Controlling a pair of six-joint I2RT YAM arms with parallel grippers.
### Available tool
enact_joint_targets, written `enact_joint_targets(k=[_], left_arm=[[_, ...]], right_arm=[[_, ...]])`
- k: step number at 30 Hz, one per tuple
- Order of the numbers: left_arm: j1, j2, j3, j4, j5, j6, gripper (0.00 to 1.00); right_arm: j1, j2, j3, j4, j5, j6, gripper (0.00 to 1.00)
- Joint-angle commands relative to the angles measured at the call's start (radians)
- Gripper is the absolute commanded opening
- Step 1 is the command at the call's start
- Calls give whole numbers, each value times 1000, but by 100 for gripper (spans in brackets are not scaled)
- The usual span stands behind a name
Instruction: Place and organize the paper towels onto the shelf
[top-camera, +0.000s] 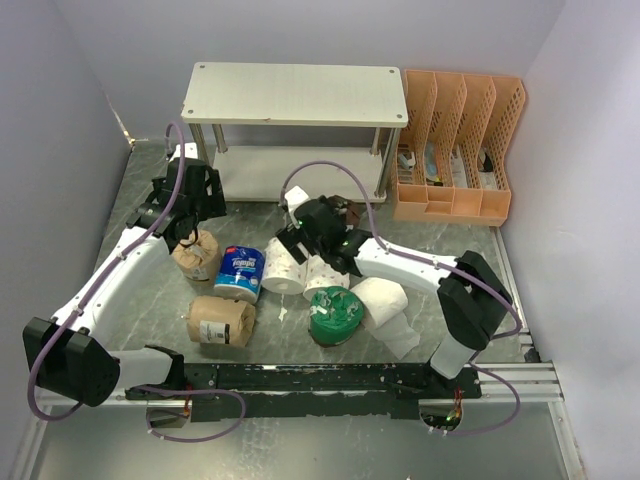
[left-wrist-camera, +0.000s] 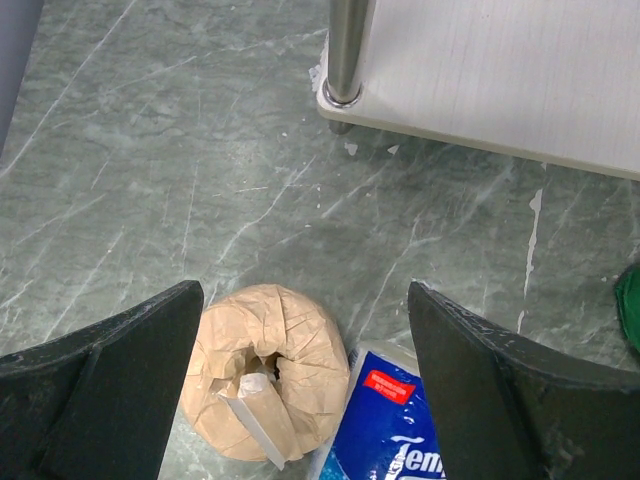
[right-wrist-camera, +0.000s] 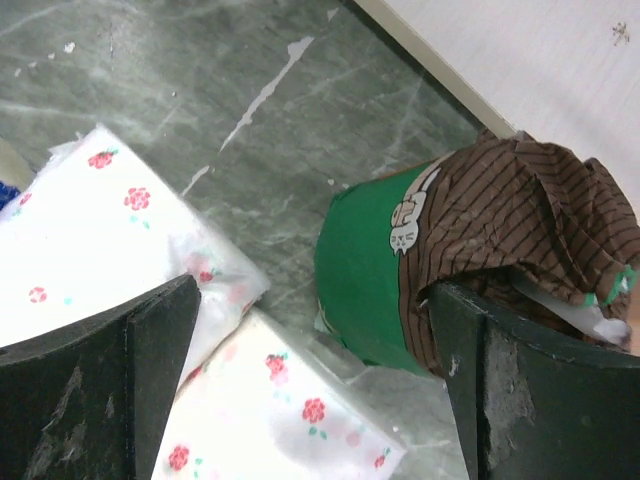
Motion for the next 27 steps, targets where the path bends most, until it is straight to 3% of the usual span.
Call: enact_joint_targets(k=[1, 10, 16, 20, 27], left_arm=[[7, 5, 19, 17, 15, 34, 95], [7, 7, 20, 17, 17, 37, 95], [7, 5, 18, 19, 23, 35, 95], [7, 11, 20, 19, 30, 37, 95], [13, 15, 23, 19, 38, 39, 95]], right_arm=[[56, -42, 50, -121, 75, -25, 100], [118, -146, 176, -235, 105, -13, 100], [74, -197, 69, -154, 235, -116, 100], [-39, -165, 48, -140, 121, -134, 100], [-120, -101, 103, -99, -29, -200, 100]])
